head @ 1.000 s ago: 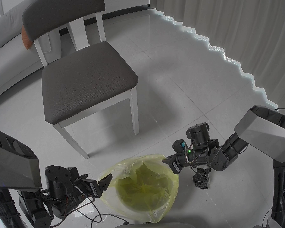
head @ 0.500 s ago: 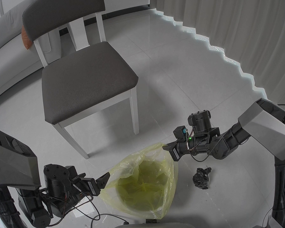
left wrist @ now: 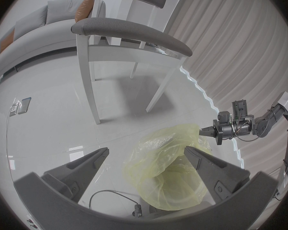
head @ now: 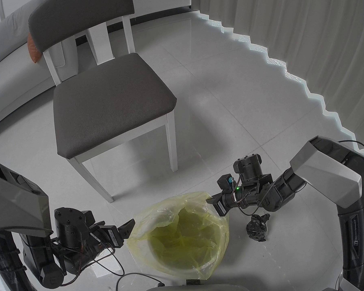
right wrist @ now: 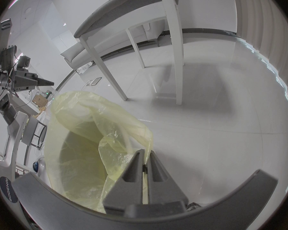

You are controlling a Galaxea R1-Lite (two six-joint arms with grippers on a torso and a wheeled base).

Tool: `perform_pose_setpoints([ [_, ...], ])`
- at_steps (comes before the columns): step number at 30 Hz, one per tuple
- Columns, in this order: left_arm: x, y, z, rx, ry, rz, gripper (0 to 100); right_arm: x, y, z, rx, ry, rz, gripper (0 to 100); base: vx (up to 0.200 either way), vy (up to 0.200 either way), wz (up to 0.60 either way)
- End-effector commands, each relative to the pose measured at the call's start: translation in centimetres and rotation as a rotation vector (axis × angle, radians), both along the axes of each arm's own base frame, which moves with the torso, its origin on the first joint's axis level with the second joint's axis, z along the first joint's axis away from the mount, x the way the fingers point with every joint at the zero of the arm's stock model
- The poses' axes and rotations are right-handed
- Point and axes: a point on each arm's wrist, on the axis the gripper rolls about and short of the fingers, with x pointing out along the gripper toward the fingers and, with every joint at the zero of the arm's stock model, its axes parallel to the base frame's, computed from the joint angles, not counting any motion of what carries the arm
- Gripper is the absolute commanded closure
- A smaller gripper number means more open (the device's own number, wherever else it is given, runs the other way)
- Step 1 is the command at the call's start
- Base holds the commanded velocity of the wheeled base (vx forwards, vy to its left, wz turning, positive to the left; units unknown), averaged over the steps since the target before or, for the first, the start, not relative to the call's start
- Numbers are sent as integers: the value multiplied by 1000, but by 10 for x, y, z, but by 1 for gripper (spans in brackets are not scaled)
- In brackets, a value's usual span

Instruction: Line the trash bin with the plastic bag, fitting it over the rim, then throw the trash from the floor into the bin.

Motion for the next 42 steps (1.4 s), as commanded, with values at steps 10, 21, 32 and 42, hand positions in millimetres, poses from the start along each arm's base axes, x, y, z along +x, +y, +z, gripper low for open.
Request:
perform_pose_setpoints([
  [10,25,-21,-11,32,-57,-121,0,-10,-3,1,-11,18,7,100,0,0,0],
  [21,43,-42,-39,144,-70,-278,0,-18,-2,5,-9,14,16,100,0,0,0],
  [32,63,-50,-61,150,-70,-294,100,-20,-1,9,-6,5,18,100,0,0,0],
  [42,88,-31,-60,114,-97,-220,100,-17,2,9,-2,-6,12,100,0,0,0],
])
